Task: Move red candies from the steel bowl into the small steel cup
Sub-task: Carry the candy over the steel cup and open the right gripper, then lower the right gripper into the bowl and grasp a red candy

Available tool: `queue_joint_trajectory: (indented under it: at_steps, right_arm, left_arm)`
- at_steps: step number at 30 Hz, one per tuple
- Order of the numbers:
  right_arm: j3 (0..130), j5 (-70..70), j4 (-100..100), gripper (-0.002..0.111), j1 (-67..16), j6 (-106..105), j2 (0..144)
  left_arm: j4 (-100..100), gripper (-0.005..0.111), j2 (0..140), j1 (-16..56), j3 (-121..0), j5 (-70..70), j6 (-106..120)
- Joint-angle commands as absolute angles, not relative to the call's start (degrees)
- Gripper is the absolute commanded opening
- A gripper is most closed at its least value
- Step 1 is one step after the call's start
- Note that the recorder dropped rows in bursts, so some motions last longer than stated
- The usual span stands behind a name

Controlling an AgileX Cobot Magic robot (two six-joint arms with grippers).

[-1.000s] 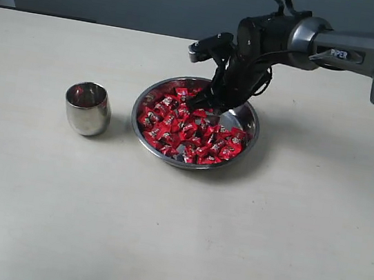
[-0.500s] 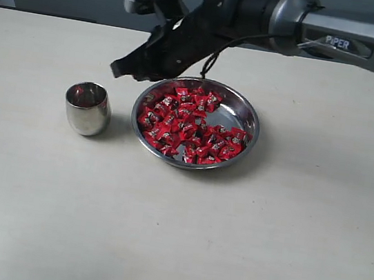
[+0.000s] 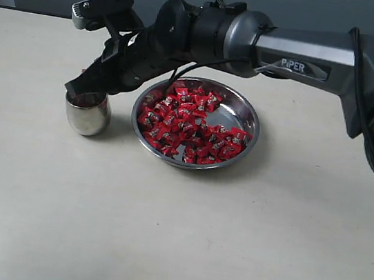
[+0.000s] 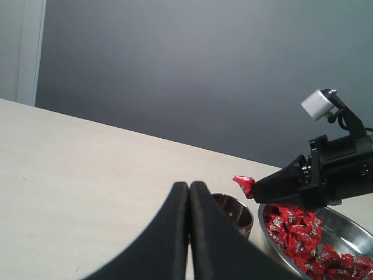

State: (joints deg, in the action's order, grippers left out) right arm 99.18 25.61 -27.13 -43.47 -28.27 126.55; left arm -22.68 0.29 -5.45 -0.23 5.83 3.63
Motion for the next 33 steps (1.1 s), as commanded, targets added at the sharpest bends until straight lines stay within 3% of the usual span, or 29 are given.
queue_joint_trajectory:
  at_steps: [1,11,18,20,24,33]
  right_arm:
    - [99.26,25.76,-27.07,0.021,-43.41,-28.94,126.95]
    - [99.26,27.4,-21.9,0.022,-42.6,-27.12,126.87]
    - [99.26,39.18,-15.63,0.022,-34.95,-17.08,127.07]
    - [99.26,42.51,-15.5,0.027,-32.95,-17.08,127.2]
    - [99.26,48.02,-14.92,0.047,-31.3,-19.03,127.77]
    - [99.26,48.47,-9.45,0.049,-31.41,-18.19,130.27]
  left_arm:
    - [-23.27,0.0,0.0,-5.53,0.0,5.57,3.6]
    - [-23.27,0.0,0.0,-5.53,0.0,5.57,3.6]
    - [-23.27,0.0,0.0,-5.53,0.0,5.57,3.6]
    - [-23.27,0.0,0.0,-5.53,0.0,5.57,3.6]
    - [-23.27,0.0,0.0,-5.53,0.0,5.57,3.6]
    - [-23.27,0.0,0.0,-5.53,0.0,5.57,3.6]
